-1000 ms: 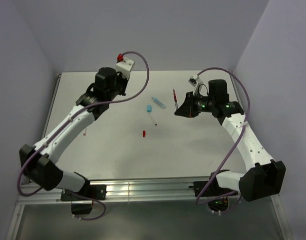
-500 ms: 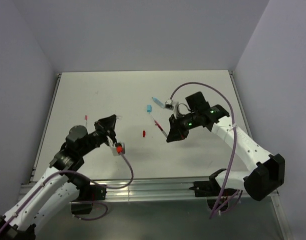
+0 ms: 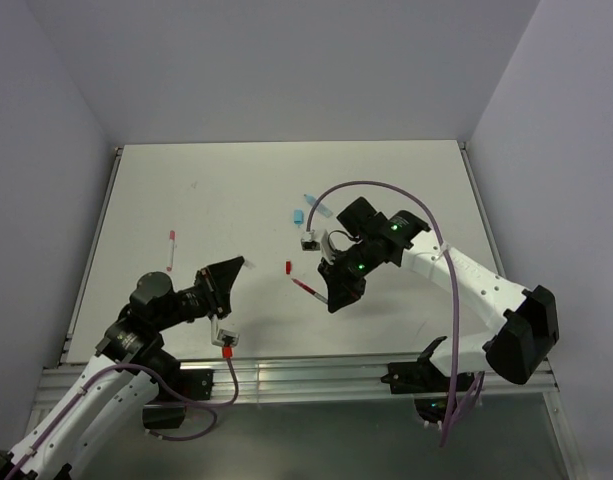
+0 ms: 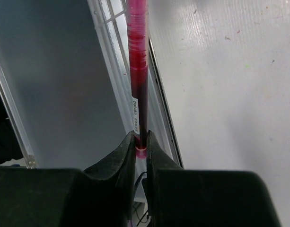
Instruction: Insert the pens into the pen caps
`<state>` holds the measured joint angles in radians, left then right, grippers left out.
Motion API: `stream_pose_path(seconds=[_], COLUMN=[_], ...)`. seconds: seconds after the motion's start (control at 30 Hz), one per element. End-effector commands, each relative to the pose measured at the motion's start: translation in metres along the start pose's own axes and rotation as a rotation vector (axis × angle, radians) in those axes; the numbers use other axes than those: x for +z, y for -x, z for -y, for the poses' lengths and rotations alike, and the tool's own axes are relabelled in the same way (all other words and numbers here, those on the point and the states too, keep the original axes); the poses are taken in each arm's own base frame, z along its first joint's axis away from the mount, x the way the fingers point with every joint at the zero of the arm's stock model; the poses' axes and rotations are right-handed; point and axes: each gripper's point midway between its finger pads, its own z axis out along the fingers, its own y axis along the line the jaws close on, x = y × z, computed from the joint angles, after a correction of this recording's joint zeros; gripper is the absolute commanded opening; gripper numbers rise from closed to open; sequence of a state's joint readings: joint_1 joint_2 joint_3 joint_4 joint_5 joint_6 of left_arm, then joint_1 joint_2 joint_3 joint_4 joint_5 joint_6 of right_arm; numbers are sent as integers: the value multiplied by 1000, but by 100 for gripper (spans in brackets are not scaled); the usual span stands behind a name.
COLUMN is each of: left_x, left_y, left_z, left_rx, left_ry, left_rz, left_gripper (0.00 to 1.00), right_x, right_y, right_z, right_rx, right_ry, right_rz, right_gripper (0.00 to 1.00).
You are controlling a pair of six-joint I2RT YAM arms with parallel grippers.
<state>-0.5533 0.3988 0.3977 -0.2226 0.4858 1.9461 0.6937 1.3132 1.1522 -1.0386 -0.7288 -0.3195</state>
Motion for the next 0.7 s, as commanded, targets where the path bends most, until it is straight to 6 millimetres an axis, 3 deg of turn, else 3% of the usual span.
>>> stream_pose_path(seconds=[0.0, 0.33, 0.5, 0.67], left_x=[4, 7, 11, 17], left_y=[21, 29, 28, 30], left_z=[-11, -25, -39, -39], left_rx=[203, -5, -163, -232], left_ry=[25, -18, -51, -93], left_rz=[113, 216, 247, 270], left_gripper=[1, 1, 1, 0], right_x=[-1, 9, 11, 7], right_y=[15, 30, 31, 36], right_z=[-5, -20, -17, -18], right_rx=[-71, -103, -100, -106], right_ry=[-9, 49, 40, 28], right_rz=[-12, -41, -52, -38], right_gripper=[0, 0, 0, 0])
